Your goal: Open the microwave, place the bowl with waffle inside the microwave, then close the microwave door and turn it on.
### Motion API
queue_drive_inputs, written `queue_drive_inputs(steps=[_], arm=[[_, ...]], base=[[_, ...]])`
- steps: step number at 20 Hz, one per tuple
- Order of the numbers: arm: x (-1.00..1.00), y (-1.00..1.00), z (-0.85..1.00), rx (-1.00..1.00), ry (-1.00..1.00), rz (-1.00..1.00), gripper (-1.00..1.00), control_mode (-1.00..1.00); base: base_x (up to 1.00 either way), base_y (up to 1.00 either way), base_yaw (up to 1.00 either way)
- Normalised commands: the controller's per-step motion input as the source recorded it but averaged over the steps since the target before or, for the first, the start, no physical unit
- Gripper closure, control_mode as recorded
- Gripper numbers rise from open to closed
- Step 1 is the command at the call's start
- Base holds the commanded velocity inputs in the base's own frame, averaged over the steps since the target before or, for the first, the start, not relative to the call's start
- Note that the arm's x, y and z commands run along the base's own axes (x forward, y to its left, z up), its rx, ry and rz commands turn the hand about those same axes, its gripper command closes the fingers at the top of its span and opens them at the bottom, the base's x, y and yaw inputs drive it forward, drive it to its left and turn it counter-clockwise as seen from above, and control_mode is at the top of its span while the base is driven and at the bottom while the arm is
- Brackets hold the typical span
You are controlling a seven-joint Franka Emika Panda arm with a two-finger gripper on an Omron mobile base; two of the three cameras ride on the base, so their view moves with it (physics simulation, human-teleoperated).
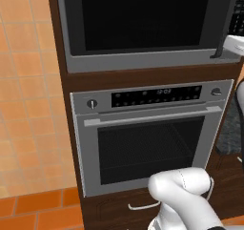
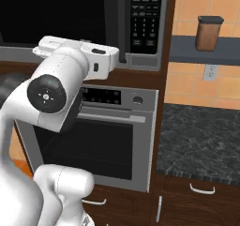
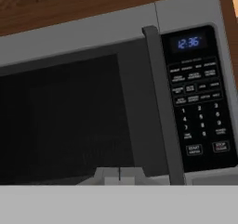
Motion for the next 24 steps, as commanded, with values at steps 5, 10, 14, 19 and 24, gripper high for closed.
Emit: queue_drive_inputs(steps=[5, 10, 14, 19, 24], arm=[[0.00, -0.39, -0.18, 0.00, -0.12, 0.00, 1.00, -1.00], [0.00, -0.42, -0.20, 0.00, -0.04, 0.00, 1.00, -1.00], [0.19, -0.32, -0.16, 0.00, 0.12, 0.00, 1.00, -1.00], [0.25, -0.20, 0.06, 0.00, 0.24, 0.00, 1.00, -1.00], [0.24, -0.21, 0.00, 0.00, 0.02, 0.00, 1.00, -1.00]], base=[[0.00, 0.00, 0.00], [0.00, 0.00, 0.00], [0.00, 0.00, 0.00], [0.00, 0.00, 0.00], [0.00, 0.00, 0.00]])
